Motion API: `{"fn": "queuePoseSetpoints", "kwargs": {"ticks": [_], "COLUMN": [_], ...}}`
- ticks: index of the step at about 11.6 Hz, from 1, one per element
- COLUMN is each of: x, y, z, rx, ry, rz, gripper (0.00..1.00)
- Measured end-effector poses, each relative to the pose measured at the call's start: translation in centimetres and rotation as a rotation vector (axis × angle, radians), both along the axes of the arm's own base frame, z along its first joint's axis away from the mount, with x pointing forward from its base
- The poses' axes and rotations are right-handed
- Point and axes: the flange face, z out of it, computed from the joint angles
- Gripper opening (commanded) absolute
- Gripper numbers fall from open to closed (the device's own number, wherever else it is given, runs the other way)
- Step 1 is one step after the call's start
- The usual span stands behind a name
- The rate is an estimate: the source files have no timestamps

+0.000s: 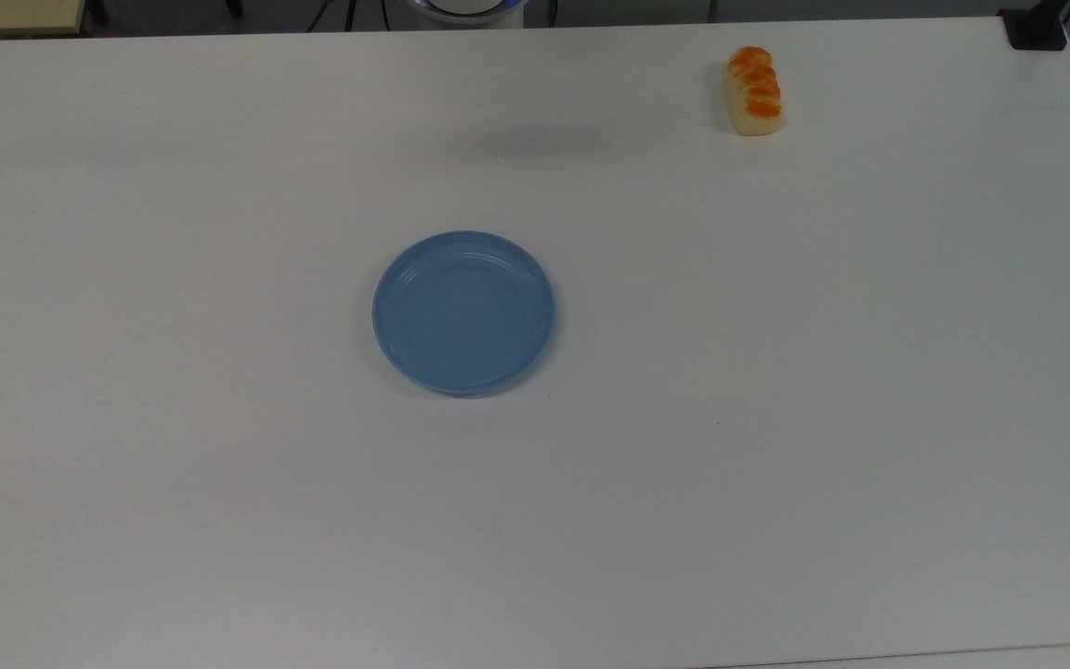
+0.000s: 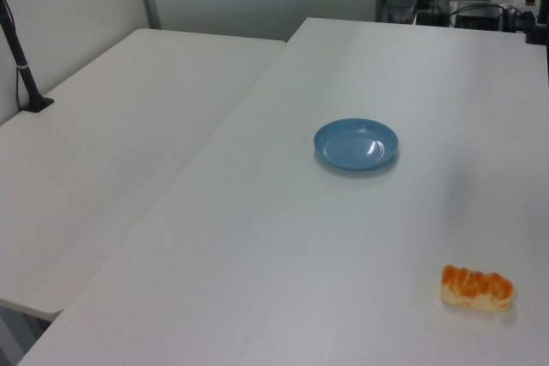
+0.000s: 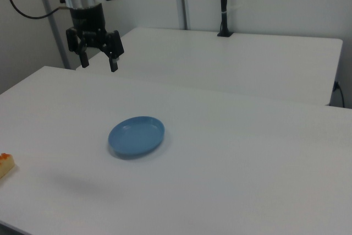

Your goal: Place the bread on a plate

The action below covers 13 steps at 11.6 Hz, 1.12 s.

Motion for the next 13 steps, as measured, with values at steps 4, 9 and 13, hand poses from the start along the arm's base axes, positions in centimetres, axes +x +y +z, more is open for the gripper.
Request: {"fn": "queuePoseSetpoints", "kwargs": {"ticks": [4, 9, 13], "x": [-0.6, -3.6, -8.2], "y": [3.6, 16.8, 22.9], "z": [0.0, -6.2, -7.6], "rx": [-0.002, -0.022, 0.067], "ry": [0.013, -0.03, 0.02], "rz": [0.031, -0.02, -0.01], "gripper": [1.0, 1.0, 1.0]}}
